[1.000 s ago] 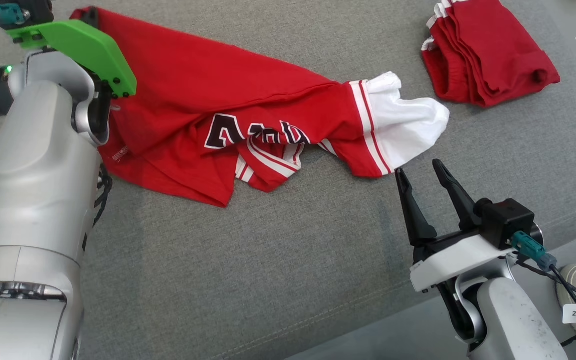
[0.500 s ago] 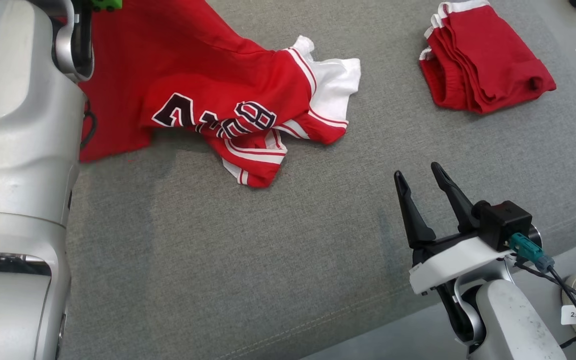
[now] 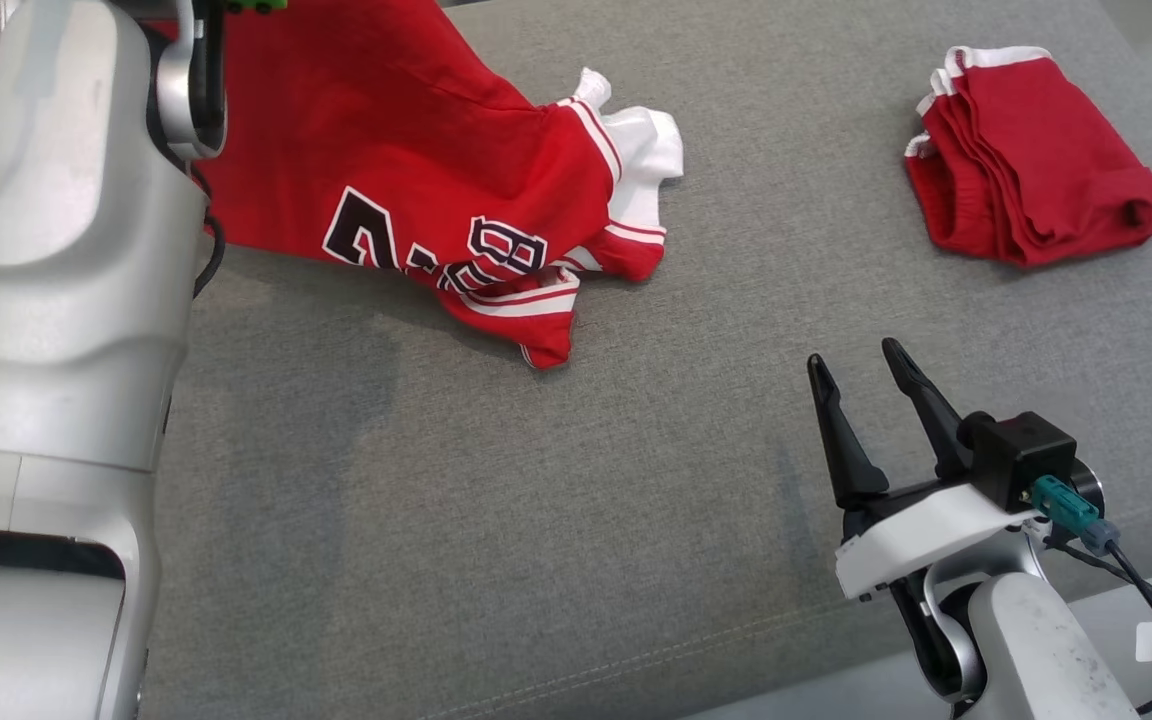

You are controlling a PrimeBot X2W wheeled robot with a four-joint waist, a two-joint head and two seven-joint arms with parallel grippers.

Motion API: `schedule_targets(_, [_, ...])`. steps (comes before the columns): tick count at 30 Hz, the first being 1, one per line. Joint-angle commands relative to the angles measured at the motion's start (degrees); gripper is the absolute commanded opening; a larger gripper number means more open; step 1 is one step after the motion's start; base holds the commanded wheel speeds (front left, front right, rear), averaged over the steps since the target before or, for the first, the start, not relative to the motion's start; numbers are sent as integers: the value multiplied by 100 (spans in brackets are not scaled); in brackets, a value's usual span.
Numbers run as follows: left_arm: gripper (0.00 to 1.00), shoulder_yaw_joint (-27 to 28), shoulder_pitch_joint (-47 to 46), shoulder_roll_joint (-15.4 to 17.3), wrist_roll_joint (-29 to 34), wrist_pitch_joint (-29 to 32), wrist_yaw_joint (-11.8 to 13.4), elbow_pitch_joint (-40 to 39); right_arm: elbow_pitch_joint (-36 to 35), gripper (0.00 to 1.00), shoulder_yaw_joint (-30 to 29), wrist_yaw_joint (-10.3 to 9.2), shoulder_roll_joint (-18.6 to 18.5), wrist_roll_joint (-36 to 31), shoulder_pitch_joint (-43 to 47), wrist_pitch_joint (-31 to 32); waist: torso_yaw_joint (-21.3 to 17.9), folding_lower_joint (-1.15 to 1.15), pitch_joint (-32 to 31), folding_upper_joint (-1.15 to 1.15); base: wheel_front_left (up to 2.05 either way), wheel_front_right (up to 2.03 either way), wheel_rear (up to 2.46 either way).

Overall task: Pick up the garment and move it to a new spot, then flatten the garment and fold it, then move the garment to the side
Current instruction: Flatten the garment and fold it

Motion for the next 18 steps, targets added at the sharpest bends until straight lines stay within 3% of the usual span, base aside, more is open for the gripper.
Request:
schedule_targets(1, [0, -42, 119, 25, 70, 59, 72, -115, -28, 100, -26, -7, -7, -39, 93, 22, 217, 0, -139, 0, 0, 0, 0])
schedule_targets(6, [0, -212, 682, 64, 130, 649, 357, -1359, -91, 100, -98, -7, -7, -92, 207, 109, 478, 0, -348, 0, 0, 0, 0])
schedule_targets(11, [0, -245, 1398, 348, 70, 1555, 657, -2481, -154, 100, -23, -6, -6, -88, 251, 176, 564, 0, -486, 0, 0, 0, 0])
schedule_targets(18, [0, -58, 1986, 984, -79, 2465, 816, -2212, -212, 100, 196, -7, -8, -78, 206, 231, 335, 0, -367, 0, 0, 0, 0])
